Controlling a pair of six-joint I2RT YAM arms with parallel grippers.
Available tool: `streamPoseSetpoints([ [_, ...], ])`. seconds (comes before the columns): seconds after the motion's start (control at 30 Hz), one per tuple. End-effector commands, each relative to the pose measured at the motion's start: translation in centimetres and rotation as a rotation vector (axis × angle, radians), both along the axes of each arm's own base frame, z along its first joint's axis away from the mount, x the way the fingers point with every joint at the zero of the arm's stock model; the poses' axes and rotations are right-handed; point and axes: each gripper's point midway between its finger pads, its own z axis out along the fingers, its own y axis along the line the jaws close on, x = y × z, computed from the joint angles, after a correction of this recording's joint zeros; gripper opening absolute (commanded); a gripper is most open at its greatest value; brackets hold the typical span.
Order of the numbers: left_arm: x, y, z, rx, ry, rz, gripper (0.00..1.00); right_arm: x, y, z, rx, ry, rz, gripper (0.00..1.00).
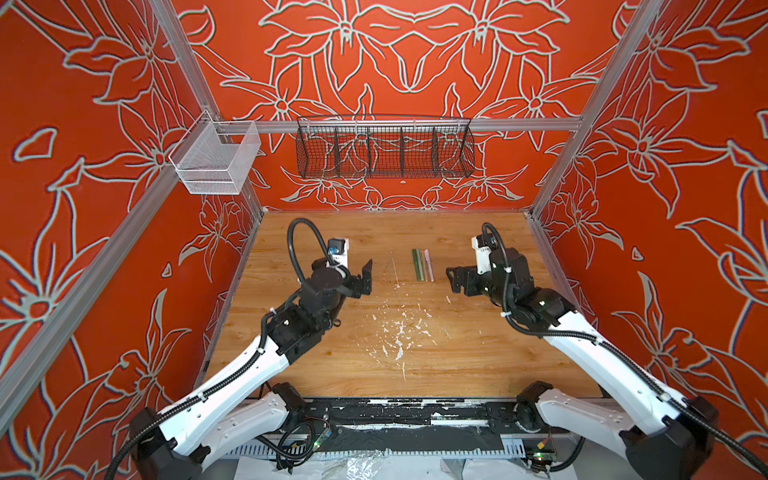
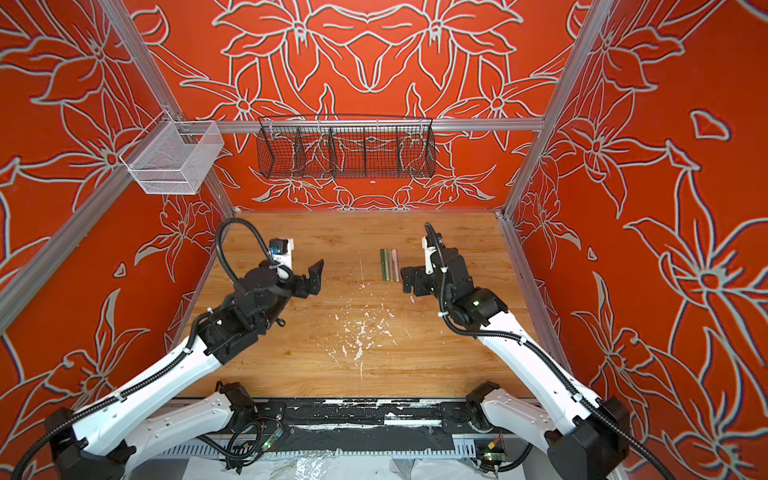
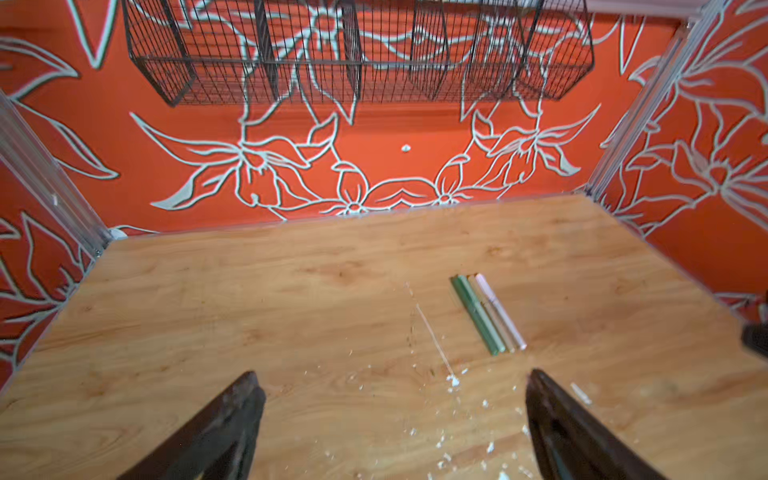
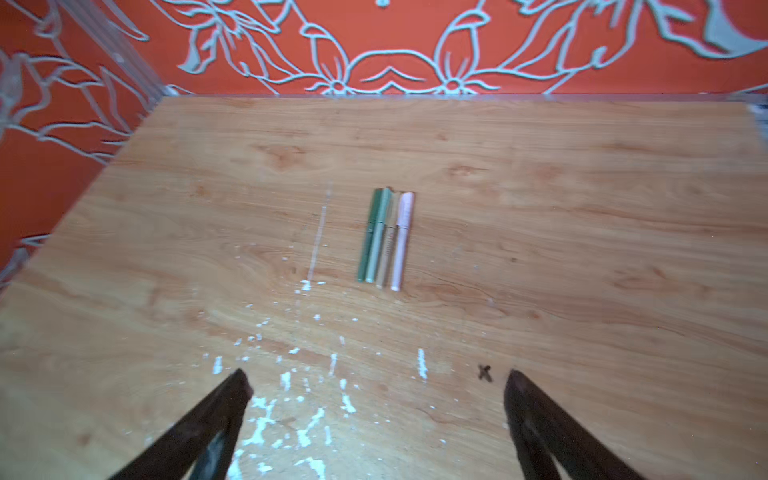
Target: Insert the pens into the pen caps
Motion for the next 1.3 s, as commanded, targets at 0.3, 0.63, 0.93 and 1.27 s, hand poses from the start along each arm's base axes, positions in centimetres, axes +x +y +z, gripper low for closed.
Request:
streamPoseSetpoints([
  [0.3,-1.5,10.3,-6.6,0.175,-0.187,0.387,0.97,0.8,-3.0,-1.9,-0.186,-0.228,-0.059,0.97],
  [0.63,2.2,14.8,-14.8,0.109,-0.071,0.439,0.97,1.8,-5.1,-4.9,-0.276,-0.196,-0.109,0.98],
  [0.93,6.2,14.4,-18.3,0.028,0.142,0.267,0.96,3.2,-9.1,-8.1,-0.352,-0.159,-0.151,0.97],
  [1.27,6.5,15.0,-18.5,-0.032,0.166,0.250,0.96,5.4,-12.9,-11.7,-0.291,-0.295,-0.298,0.97],
])
